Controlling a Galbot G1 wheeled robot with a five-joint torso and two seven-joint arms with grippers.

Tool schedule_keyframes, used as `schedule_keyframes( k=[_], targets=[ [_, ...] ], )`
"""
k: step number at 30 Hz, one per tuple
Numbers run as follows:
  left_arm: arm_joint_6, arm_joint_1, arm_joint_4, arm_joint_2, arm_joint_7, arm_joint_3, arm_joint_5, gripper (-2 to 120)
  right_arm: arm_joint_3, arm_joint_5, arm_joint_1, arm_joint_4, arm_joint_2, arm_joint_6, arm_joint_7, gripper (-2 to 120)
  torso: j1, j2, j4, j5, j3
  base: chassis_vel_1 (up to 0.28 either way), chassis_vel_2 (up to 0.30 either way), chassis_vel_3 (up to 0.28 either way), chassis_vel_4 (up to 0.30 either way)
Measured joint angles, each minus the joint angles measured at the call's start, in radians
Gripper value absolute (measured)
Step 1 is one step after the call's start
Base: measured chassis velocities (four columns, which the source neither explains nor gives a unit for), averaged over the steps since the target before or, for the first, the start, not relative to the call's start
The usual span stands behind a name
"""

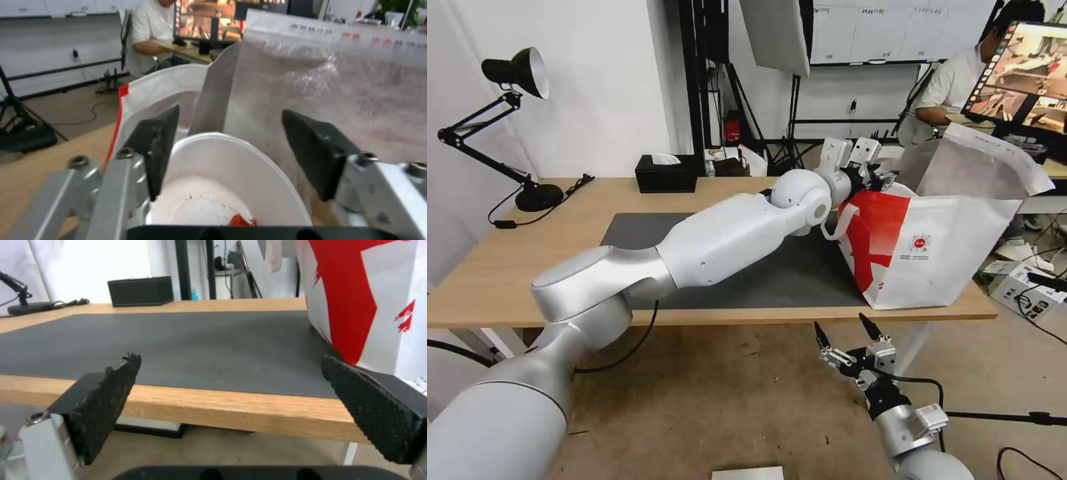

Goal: Pick up the trash from the table and place it into the takeout bag.

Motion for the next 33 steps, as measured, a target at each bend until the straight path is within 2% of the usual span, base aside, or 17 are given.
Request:
schedule_keyframes(
  k=[1, 4, 5, 8, 9, 12, 13, 17, 18, 20, 21, 22, 24, 25, 29, 30, 33],
  targets=[
    [0.0, 0.0, 0.0, 0.0, 0.0, 0.0, 0.0, 71, 0.0, 0.0, 0.0, 0.0, 0.0, 0.0, 0.0, 100, 0.0, 0.0, 0.0, 0.0, 0.0, 0.0, 0.0, 0.0, 0.0],
    [-0.012, 0.0, -0.05, 0.042, -0.039, -0.021, -0.003, 84, 0.0, 0.0, 0.0, 0.0, 0.0, 0.0, 0.0, 100, 0.0, 0.0, 0.0002, -0.0001, 0.0, 0.0, 0.0, 0.0, 0.0],
    [-0.012, 0.0, -0.05, 0.042, -0.039, -0.021, -0.003, 84, 0.0, 0.0, 0.0, 0.0, 0.0, 0.0, 0.0, 100, 0.0, 0.0, 0.0002, -0.0001, 0.0, 0.0, 0.0, 0.0, 0.0],
    [-0.024, -0.003, -0.092, 0.095, -0.059, -0.05, -0.011, 97, 0.0, 0.0, 0.0, 0.0, 0.0, 0.0, 0.0, 100, 0.0, 0.0, 0.0, -0.0001, 0.0, 0.0, 0.0, 0.0, 0.0],
    [-0.024, -0.003, -0.092, 0.095, -0.059, -0.05, -0.011, 97, 0.0, 0.0, 0.0, 0.0, 0.0, 0.0, 0.0, 100, 0.0, 0.0, 0.0, -0.0001, 0.0, 0.0, 0.0, 0.0, 0.0],
    [-0.031, 0.001, -0.167, 0.188, -0.05, -0.057, -0.001, 100, 0.0, 0.0, 0.0, 0.0, 0.0, 0.0, 0.0, 100, 0.0, 0.0, 0.0001, -0.0001, 0.0, 0.0, 0.0, 0.0, 0.0],
    [-0.031, 0.001, -0.167, 0.188, -0.05, -0.057, -0.001, 100, 0.0, 0.0, 0.0, 0.0, 0.0, 0.0, 0.0, 100, 0.0, 0.0, 0.0001, -0.0001, 0.0, 0.0, 0.0, 0.0, 0.0],
    [-0.044, 0.055, -0.281, 0.329, -0.035, -0.068, 0.015, 100, 0.0, 0.0, 0.0, 0.0, 0.0, 0.0, 0.0, 100, 0.0, 0.0, 0.0004, -0.0004, 0.0, 0.0, 0.0, 0.0, 0.0],
    [-0.044, 0.055, -0.281, 0.329, -0.035, -0.068, 0.015, 100, 0.0, 0.0, 0.0, 0.0, 0.0, 0.0, 0.0, 100, 0.0, 0.0, 0.0004, -0.0004, 0.0, 0.0, 0.0, 0.0, 0.0],
    [-0.06, 0.098, -0.324, 0.395, -0.023, -0.079, 0.051, 100, 0.0, 0.0, 0.0, 0.0, 0.0, 0.0, 0.0, 100, 0.0, 0.0, 0.0, -0.0003, 0.0, 0.0, 0.0, 0.0, 0.0],
    [-0.06, 0.098, -0.324, 0.395, -0.023, -0.079, 0.051, 100, 0.0, 0.0, 0.0, 0.0, 0.0, 0.0, 0.0, 100, 0.0, 0.0, 0.0, -0.0003, 0.0, 0.0, 0.0, 0.0, 0.0],
    [-0.069, 0.123, -0.342, 0.429, -0.016, -0.087, 0.072, 100, 0.0, 0.0, 0.0, 0.0, 0.0, 0.0, 0.0, 100, 0.0, 0.0, -0.0001, -0.0004, 0.0, 0.0, 0.0, 0.0, 0.0],
    [-0.087, 0.201, -0.386, 0.508, -0.011, -0.126, 0.113, 100, 0.0, 0.0, 0.0, 0.0, 0.0, 0.0, 0.0, 100, 0.0, 0.0, 0.0006, -0.0005, 0.0, 0.0, 0.0, 0.0, 0.0],
    [-0.087, 0.201, -0.386, 0.508, -0.011, -0.126, 0.113, 100, 0.0, 0.0, 0.0, 0.0, 0.0, 0.0, 0.0, 100, 0.0, 0.0, 0.0006, -0.0005, 0.0, 0.0, 0.0, 0.0, 0.0],
    [-0.121, 0.355, -0.448, 0.601, -0.01, -0.238, 0.169, 100, 0.0, 0.0, 0.0, 0.0, 0.0, 0.0, 0.0, 100, 0.0, 0.0, 0.0003, -0.0003, 0.0, 0.0, 0.0, 0.0, 0.0],
    [-0.121, 0.355, -0.448, 0.601, -0.01, -0.238, 0.169, 100, 0.0, 0.0, 0.0, 0.0, 0.0, 0.0, 0.0, 100, 0.0, 0.0, 0.0003, -0.0003, 0.0, 0.0, 0.0, 0.0, 0.0],
    [-0.145, 0.457, -0.5, 0.65, -0.012, -0.343, 0.195, 100, 0.0, 0.0, 0.0, 0.0, 0.0, 0.0, 0.0, 100, 0.0, 0.0, 0.0, -0.0001, 0.0, 0.0, 0.0, 0.0, 0.0]
  ],
)
